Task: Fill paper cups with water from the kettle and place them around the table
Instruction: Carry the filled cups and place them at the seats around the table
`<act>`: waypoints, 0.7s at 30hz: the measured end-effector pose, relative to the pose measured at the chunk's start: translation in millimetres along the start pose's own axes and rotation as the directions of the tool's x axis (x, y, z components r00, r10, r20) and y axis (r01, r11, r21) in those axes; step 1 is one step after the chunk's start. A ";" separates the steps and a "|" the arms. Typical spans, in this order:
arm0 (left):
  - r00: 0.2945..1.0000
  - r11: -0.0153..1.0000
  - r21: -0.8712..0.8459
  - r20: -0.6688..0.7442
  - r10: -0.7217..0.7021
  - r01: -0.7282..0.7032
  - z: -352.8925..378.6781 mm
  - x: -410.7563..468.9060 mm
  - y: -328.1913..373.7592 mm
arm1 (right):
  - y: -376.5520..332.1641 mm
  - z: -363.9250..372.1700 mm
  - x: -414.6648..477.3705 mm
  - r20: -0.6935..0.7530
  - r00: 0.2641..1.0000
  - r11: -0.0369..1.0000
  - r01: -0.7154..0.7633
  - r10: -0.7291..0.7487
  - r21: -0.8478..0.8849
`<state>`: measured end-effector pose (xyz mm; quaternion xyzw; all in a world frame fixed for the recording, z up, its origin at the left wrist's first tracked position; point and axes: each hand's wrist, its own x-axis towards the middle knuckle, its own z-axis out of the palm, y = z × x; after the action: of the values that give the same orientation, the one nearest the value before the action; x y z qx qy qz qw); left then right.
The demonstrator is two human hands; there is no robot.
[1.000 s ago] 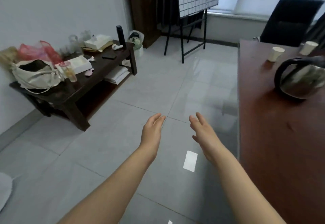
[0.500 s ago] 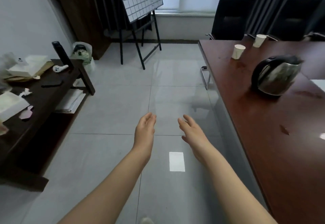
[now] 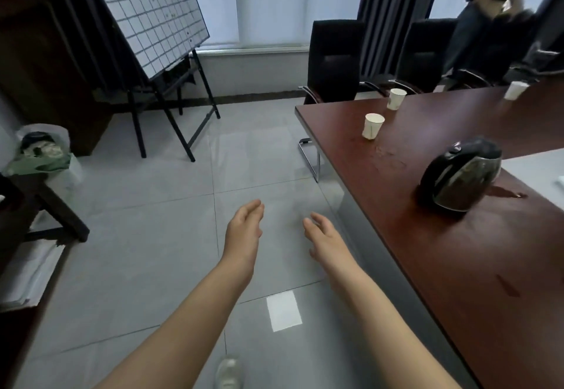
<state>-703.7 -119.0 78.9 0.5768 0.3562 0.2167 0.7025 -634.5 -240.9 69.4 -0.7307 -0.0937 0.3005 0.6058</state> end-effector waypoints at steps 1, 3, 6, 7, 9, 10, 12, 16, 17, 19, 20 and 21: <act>1.000 1.000 -0.004 0.027 0.002 -0.002 4.3 22.9 3.7 | -4.7 3.8 18.8 -0.026 1.000 1.000 -0.003 0.003 0.003; 0.997 1.000 -0.003 0.072 -0.001 0.001 12.0 62.2 12.1 | -15.5 8.9 51.4 -0.080 0.997 1.000 -0.007 0.008 0.010; 0.987 1.000 0.007 0.158 -0.025 0.024 24.4 124.6 25.5 | -36.5 15.1 104.8 -0.173 0.985 0.998 -0.020 0.029 0.052; 0.982 0.999 0.017 0.184 -0.035 0.033 28.8 143.6 31.2 | -43.3 15.9 120.7 -0.196 0.980 0.998 -0.027 0.039 0.063; 0.971 0.999 0.046 0.236 -0.038 0.028 41.4 183.5 42.1 | -55.2 14.1 152.9 -0.252 0.967 0.996 -0.015 0.036 0.085; 0.967 0.998 0.058 0.250 -0.048 0.034 49.2 202.4 45.7 | -60.7 11.4 166.1 -0.282 0.958 0.996 -0.020 0.045 0.090; 0.956 0.996 0.071 0.287 -0.068 0.049 68.4 233.7 54.0 | -70.5 3.0 190.4 -0.328 0.943 0.995 -0.029 0.058 0.092; 0.917 0.992 0.113 0.389 -0.090 0.050 114.0 286.2 59.1 | -78.7 -24.1 239.8 -0.422 0.903 0.993 -0.031 0.076 0.111; 0.907 0.991 0.124 0.411 -0.090 0.042 126.6 299.6 59.7 | -78.9 -32.2 254.1 -0.436 0.896 0.992 -0.036 0.085 0.120; 0.887 0.988 0.149 0.451 -0.101 0.037 155.6 331.8 56.2 | -77.7 -51.5 289.7 -0.463 0.880 0.990 -0.049 0.107 0.135; 0.880 0.987 0.160 0.464 -0.103 0.031 169.8 347.1 54.5 | -77.8 -61.0 306.7 -0.476 0.872 0.987 -0.049 0.116 0.152; 0.871 0.985 0.170 0.481 -0.101 0.020 182.9 360.5 53.0 | -78.0 -69.7 323.0 -0.488 0.864 0.984 -0.041 0.121 0.171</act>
<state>-325.6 31.7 54.6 0.6556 0.2016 0.0130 0.7276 -319.3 -117.5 43.6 -0.7375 0.1196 0.1342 0.6510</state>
